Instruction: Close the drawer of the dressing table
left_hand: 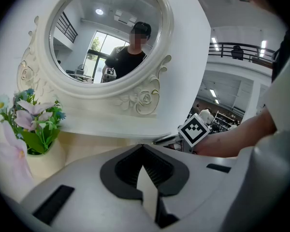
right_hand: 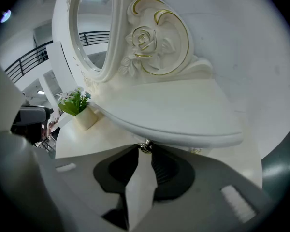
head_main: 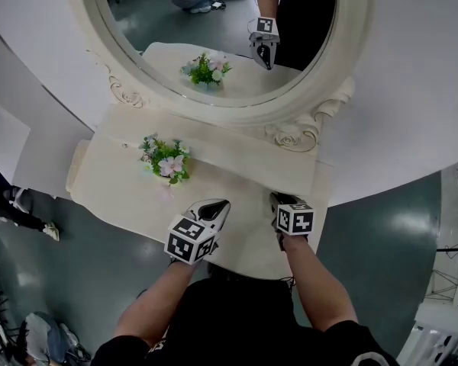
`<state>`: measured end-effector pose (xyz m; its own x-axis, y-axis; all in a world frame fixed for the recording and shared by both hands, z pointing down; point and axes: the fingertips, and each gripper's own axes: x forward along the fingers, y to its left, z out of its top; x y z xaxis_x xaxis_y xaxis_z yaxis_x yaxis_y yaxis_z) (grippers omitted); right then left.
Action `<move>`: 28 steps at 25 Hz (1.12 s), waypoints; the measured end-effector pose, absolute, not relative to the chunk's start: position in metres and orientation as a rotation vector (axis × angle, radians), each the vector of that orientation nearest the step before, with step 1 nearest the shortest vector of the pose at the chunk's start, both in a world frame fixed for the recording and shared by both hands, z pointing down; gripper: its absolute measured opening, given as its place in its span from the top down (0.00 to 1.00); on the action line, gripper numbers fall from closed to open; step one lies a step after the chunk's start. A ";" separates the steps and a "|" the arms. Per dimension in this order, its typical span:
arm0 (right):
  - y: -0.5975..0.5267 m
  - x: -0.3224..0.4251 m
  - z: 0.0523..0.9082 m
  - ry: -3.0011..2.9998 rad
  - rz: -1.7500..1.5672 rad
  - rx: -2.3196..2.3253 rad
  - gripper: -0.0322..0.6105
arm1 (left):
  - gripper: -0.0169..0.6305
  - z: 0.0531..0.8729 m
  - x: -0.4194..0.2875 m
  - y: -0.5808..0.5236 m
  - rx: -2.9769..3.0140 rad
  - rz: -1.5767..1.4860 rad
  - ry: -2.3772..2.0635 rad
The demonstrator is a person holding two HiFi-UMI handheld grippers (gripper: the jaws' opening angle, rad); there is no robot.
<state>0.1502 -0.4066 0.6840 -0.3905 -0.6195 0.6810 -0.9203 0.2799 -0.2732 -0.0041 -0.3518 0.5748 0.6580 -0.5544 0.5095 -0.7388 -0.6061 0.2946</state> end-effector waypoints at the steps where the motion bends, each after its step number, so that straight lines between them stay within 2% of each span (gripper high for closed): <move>1: -0.407 0.150 0.684 -2.109 0.901 1.383 0.80 | 0.96 0.574 -0.005 -0.351 2.393 0.509 -1.004; 15: -0.368 0.161 0.664 -2.041 0.862 1.557 0.79 | 0.96 0.556 -0.020 -0.321 2.476 0.466 -0.948; 28: -0.312 0.183 0.583 -2.126 0.740 1.729 0.89 | 0.96 0.523 -0.021 -0.301 2.591 0.393 -0.897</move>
<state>0.1831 -0.3119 0.5832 -0.2294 -0.8138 0.5339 -0.9695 0.1423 -0.1996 -0.0214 -0.3012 0.5228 0.7584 -0.5337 0.3741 -0.6368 -0.7292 0.2506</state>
